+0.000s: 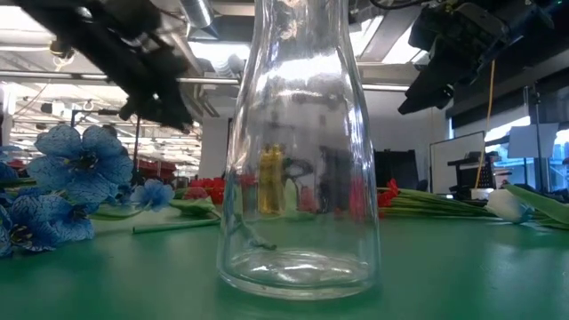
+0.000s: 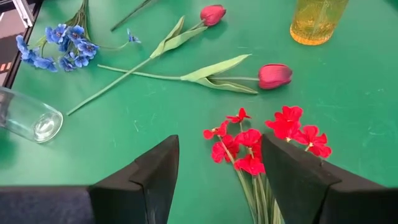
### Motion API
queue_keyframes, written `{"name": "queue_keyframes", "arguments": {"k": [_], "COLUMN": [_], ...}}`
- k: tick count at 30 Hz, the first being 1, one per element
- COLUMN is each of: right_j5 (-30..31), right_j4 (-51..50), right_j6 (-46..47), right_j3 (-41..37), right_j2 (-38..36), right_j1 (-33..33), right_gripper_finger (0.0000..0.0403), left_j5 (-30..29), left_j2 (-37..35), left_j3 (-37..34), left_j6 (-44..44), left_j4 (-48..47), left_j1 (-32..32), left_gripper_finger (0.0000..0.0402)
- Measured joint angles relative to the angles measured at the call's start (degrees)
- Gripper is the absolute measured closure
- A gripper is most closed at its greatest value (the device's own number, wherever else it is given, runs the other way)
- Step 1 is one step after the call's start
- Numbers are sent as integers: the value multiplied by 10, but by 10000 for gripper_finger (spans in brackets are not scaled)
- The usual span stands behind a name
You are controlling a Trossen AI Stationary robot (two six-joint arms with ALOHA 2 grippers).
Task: Sort flowers into vase by color
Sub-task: Put the left orange flower into the transparent vase
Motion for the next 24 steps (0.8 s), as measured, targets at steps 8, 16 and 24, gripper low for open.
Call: {"name": "queue_keyframes", "arguments": {"k": [8,16,24], "right_j5": [0,0,-1], "right_j4": [0,0,-1], "right_j6": [-7,-7,-7], "right_j3": [0,0,0], "right_j2": [0,0,0], "right_j1": [0,0,0], "right_gripper_finger": [178,178,178], "left_j5": [60,102,84], "left_j2": [185,324,398], "left_j3": [126,173,173], "left_j6": [59,109,128], "left_j4": [-125,-167,-167], "left_j1": [116,171,181], "left_gripper_finger": [223,216,216]}}
